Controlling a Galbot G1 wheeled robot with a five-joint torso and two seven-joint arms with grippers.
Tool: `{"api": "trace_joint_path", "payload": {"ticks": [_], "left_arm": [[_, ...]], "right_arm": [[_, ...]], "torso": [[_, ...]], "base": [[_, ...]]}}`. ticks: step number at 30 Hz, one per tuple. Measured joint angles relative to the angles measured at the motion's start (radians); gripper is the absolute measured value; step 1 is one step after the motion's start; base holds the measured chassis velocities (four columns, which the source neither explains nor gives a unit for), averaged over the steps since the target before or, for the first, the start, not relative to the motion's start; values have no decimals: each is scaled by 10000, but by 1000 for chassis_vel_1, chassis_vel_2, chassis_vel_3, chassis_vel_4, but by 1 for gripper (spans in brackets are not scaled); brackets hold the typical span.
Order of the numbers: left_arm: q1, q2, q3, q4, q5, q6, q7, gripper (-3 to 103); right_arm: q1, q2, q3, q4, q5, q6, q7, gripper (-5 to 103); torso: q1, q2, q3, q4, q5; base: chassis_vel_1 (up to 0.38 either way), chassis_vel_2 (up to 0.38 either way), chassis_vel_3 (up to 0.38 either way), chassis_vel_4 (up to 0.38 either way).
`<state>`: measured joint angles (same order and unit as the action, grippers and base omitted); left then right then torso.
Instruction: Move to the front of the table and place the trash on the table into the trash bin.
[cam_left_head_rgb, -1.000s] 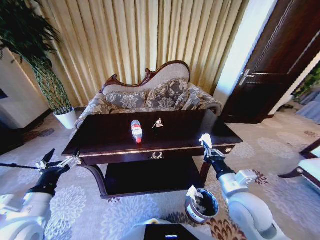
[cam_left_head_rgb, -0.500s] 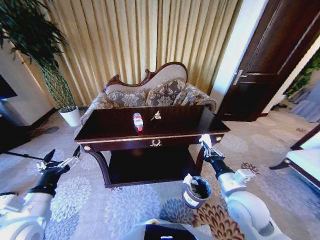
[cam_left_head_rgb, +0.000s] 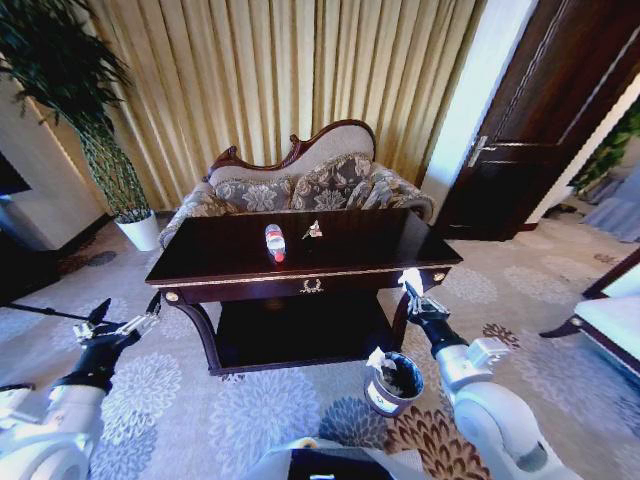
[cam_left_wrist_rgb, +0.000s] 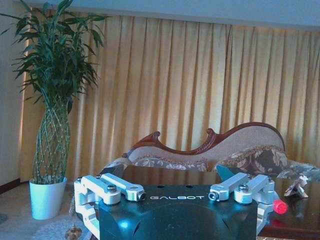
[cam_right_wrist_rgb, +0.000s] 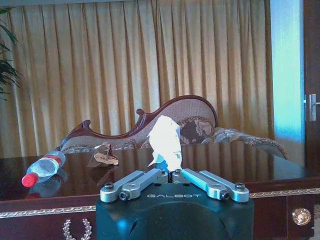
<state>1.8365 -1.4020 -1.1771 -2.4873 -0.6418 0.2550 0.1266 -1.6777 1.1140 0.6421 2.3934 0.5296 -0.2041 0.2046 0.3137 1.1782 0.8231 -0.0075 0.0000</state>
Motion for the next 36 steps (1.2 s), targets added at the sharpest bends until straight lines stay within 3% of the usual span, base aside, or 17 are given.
{"api": "trace_joint_path", "payload": {"ticks": [36], "left_arm": [[0,0,0,1,0,0,0,100]], "right_arm": [[0,0,2,8,3,8,-1,0]], "torso": [[5,-3,2,0,0]], "base": [[0,0,0,0]]}}
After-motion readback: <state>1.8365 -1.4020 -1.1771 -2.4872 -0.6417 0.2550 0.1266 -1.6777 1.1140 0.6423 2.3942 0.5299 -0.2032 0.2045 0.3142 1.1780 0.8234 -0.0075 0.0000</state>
